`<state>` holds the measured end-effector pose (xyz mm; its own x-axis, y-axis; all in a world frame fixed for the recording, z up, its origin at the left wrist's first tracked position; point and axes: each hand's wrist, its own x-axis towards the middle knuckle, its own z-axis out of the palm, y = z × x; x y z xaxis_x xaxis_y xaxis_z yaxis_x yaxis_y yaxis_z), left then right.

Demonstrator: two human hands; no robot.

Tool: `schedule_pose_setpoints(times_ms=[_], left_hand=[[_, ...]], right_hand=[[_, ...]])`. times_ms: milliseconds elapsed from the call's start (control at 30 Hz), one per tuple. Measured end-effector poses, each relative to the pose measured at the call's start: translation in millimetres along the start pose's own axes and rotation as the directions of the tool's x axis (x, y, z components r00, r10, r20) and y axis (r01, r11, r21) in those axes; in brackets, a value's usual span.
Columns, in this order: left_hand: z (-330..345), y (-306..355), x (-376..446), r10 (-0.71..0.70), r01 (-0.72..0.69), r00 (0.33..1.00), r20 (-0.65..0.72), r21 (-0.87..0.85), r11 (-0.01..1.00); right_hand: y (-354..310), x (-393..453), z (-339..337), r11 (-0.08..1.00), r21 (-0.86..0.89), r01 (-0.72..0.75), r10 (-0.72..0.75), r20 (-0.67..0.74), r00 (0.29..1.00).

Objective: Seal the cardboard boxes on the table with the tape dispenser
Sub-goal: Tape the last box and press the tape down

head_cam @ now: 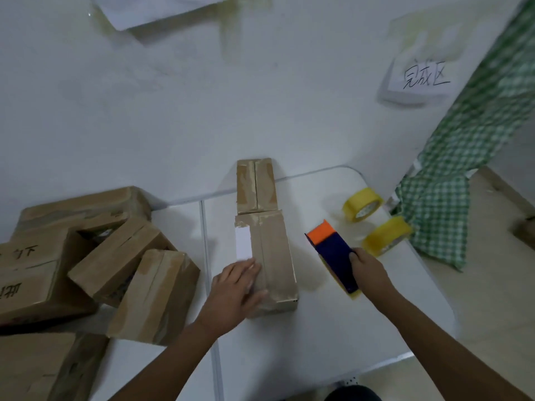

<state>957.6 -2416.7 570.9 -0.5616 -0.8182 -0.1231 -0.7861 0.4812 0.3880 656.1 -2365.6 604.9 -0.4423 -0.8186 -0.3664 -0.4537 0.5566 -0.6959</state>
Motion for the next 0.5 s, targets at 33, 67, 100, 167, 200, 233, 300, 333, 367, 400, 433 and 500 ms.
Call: schedule_pose_setpoints(times_ms=[33, 67, 100, 167, 200, 233, 300, 333, 367, 400, 433, 500], left_hand=[[-7.2, 3.9, 6.8, -0.027, 0.027, 1.000, 0.001, -0.035, 0.999], [-14.2, 9.4, 14.0, -0.051, 0.051, 0.999, 0.004, -0.073, 0.996], [-21.6, 16.1, 21.3, -0.080, 0.080, 0.997, 0.008, -0.128, 0.988], [-39.2, 34.5, 35.0, -0.176, 0.183, 0.983, 0.051, -0.324, 0.928], [-47.8, 43.9, 39.6, -0.235, 0.257, 0.966, 0.105, -0.456, 0.852], [-55.3, 52.4, 43.4, -0.281, 0.331, 0.943, 0.178, -0.587, 0.739], [-67.3, 65.7, 48.0, -0.313, 0.429, 0.898, 0.308, -0.772, 0.469], [-72.1, 70.6, 49.1, -0.308, 0.444, 0.886, 0.345, -0.823, 0.355], [-75.9, 74.7, 49.4, -0.295, 0.452, 0.879, 0.375, -0.853, 0.261], [-79.2, 78.7, 48.9, -0.280, 0.463, 0.871, 0.405, -0.867, 0.186], [-81.8, 81.7, 47.9, -0.263, 0.477, 0.862, 0.433, -0.869, 0.130], [-84.8, 86.1, 46.7, -0.239, 0.493, 0.853, 0.464, -0.866, 0.079]], right_hand=[[-7.2, -3.3, -6.5, 1.000, 0.019, 0.013, -0.013, -0.011, 1.000], [-14.4, -7.5, -12.0, 0.999, 0.034, 0.030, -0.029, -0.025, 0.999], [-21.2, -12.6, -15.8, 0.998, 0.045, 0.047, -0.045, -0.039, 0.998], [-32.6, -22.3, -20.5, 0.995, 0.045, 0.088, -0.085, -0.063, 0.994], [-37.0, -27.1, -21.7, 0.993, 0.038, 0.110, -0.107, -0.076, 0.991], [-40.5, -31.4, -22.4, 0.990, 0.023, 0.137, -0.134, -0.092, 0.987], [-44.9, -38.6, -23.5, 0.981, -0.044, 0.191, -0.195, -0.128, 0.972], [-46.2, -41.6, -23.8, 0.974, -0.087, 0.211, -0.222, -0.143, 0.964], [-47.3, -44.0, -24.0, 0.966, -0.123, 0.227, -0.245, -0.153, 0.957], [-48.4, -45.7, -24.2, 0.960, -0.144, 0.239, -0.261, -0.161, 0.952], [-49.4, -46.7, -24.1, 0.958, -0.147, 0.247, -0.270, -0.168, 0.948], [-51.9, -47.8, -24.1, 0.958, -0.131, 0.255, -0.276, -0.181, 0.944]])
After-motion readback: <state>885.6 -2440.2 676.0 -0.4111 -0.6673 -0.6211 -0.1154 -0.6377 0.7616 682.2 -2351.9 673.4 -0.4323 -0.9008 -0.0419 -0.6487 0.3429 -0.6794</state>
